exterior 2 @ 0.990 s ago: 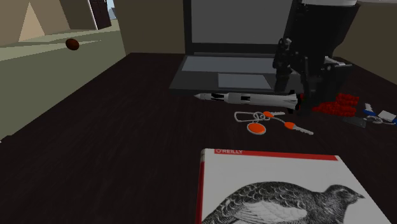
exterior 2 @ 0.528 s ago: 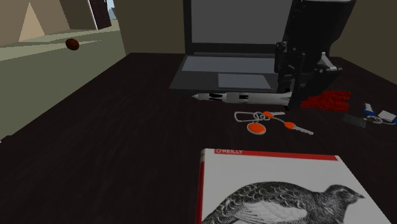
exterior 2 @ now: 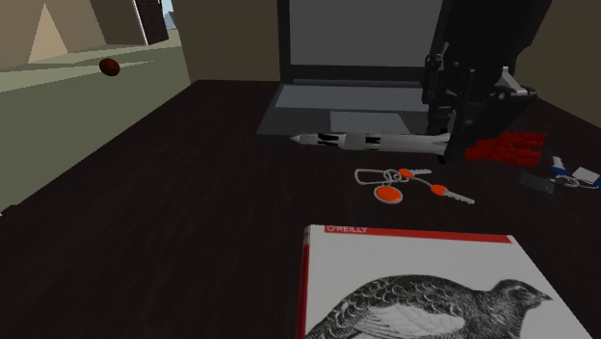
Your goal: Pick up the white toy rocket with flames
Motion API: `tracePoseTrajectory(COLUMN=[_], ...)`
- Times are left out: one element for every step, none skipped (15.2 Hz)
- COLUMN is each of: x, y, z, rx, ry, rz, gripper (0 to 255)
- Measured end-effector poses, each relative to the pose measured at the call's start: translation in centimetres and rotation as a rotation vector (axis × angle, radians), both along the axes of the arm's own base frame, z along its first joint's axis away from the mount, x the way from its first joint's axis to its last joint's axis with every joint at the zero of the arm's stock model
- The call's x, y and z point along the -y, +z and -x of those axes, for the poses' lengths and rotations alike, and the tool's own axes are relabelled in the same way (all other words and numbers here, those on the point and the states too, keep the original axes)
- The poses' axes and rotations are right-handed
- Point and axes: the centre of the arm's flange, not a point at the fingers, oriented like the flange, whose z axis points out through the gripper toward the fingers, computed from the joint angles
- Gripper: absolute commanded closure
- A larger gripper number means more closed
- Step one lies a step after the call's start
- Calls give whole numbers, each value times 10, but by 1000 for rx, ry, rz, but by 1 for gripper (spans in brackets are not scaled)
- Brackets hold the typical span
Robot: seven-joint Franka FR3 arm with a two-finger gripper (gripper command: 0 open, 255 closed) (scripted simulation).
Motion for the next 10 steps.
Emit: tracePoseTrajectory(x=[0, -1, -1, -2, -1, 0, -1, -1, -3, -2], y=[6, 10, 16, 21, 27, 33, 37, 42, 48, 51], z=[0, 1, -1, 0, 0, 0, -1, -1, 0, -1], rx=[0, 0, 0, 0, 0, 0, 0, 0, 0, 0], ry=[0, 0, 0, 0, 0, 0, 0, 0, 0, 0], rz=[0, 0, 0, 0, 0, 0, 0, 0, 0, 0], gripper=[255, 255, 255, 255, 255, 255, 255, 255, 255, 255])
